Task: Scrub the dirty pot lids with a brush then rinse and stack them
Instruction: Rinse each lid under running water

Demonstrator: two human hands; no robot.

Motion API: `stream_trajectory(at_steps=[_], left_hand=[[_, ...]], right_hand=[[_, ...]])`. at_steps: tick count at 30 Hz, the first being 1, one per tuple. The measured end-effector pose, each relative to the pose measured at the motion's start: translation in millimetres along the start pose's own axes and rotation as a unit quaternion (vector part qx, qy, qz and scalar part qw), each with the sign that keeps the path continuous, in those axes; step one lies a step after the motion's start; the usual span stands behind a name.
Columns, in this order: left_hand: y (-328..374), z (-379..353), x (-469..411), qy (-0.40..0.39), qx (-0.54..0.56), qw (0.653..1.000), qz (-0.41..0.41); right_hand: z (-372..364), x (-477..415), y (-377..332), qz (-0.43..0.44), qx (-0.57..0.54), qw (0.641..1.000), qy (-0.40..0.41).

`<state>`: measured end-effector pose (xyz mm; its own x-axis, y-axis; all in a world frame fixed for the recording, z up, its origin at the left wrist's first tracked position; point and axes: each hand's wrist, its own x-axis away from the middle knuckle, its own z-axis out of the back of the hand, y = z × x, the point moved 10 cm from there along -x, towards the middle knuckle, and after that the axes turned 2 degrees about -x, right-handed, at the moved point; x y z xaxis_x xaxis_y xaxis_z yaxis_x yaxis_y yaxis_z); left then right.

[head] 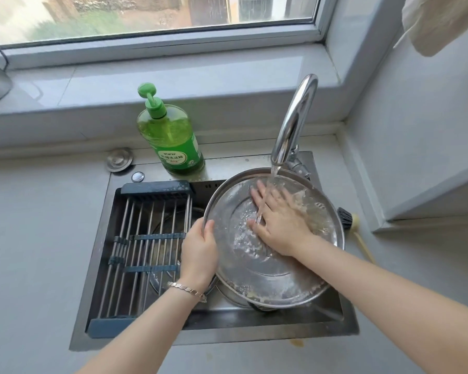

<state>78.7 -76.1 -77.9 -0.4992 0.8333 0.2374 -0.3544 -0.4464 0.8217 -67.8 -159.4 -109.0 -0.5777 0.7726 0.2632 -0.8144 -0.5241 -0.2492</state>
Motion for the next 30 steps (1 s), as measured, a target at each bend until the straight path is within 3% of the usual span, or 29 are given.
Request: stream_trajectory(at_steps=[2, 5, 8, 11, 14, 16, 19, 22, 26, 27, 30], left_hand=[[1, -8, 4, -0.005, 0.006, 1.000, 0.001], [-3, -13, 0, -0.004, 0.038, 0.999, 0.008], [-13, -2, -5, 0.015, 0.078, 0.997, 0.024], [-1, 14, -9, 0.015, 0.021, 0.999, -0.028], [30, 34, -15, 0.039, -0.069, 0.992, -0.099], [57, 45, -17, 0.066, -0.185, 0.968, -0.153], [106, 58, -9, 0.140, -0.381, 0.877, -0.257], [143, 59, 5, 0.184, -0.537, 0.762, -0.311], [156, 52, 8, 0.147, -0.679, 0.674, -0.251], [153, 47, 5, 0.112, -0.700, 0.666, -0.233], [126, 37, -18, -0.011, -0.652, 0.743, -0.152]], right_hand=[[1, -9, -17, -0.009, -0.018, 1.000, 0.006], [1, 3, -72, 0.115, -0.043, 0.992, 0.042], [-24, 39, -100, 0.258, -0.028, 0.964, -0.059], [-23, 69, -89, 0.325, -0.042, 0.941, -0.086], [-14, 74, -59, 0.272, -0.101, 0.955, -0.056], [-14, 73, -34, 0.208, -0.104, 0.972, -0.033], [-10, 72, -10, 0.136, -0.146, 0.980, 0.006], [-11, 71, -4, 0.094, -0.151, 0.984, 0.006], [-21, 66, -9, 0.071, -0.119, 0.990, -0.019], [-24, 64, -9, 0.060, -0.109, 0.992, -0.028], [-24, 60, -9, 0.024, -0.109, 0.993, -0.034]])
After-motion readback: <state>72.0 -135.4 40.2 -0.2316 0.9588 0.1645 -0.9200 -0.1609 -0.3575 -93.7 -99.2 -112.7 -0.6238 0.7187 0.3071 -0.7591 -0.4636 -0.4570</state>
